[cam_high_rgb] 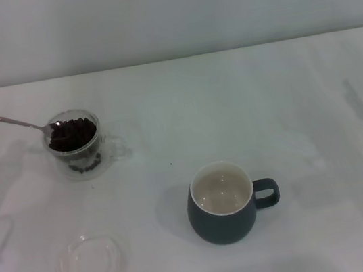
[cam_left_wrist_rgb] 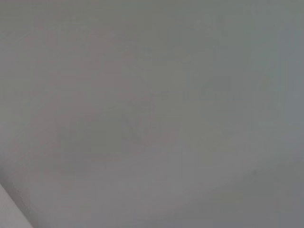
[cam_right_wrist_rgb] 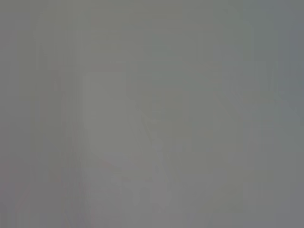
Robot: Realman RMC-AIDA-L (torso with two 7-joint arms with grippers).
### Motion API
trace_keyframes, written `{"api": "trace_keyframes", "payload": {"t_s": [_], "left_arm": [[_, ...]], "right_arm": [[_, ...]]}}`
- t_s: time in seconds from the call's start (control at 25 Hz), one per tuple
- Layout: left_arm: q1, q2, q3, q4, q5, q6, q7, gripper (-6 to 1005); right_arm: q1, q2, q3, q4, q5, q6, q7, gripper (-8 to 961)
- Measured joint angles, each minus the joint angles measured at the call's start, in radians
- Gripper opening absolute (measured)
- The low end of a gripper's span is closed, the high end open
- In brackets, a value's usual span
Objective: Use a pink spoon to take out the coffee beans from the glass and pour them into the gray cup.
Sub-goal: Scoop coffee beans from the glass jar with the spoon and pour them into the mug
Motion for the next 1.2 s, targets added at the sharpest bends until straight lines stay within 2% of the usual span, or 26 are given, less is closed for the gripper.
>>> {"api": "trace_keyframes", "payload": {"t_s": [0.52,1.2], "left_arm": [[-0.013,-0.018,0.006,-0.062,0.016,-0.095,-0.007,134],[-0.13,-0.025,0.008,-0.2,0.171,-0.088,0.083,134]], "right_arm": [[0.003,0.002,-0.005,0.009,-0.004,-0.038,0.001,693],[0.007,0.003,-0.006,0.041,-0.004,-0.06,-0.002,693]]}}
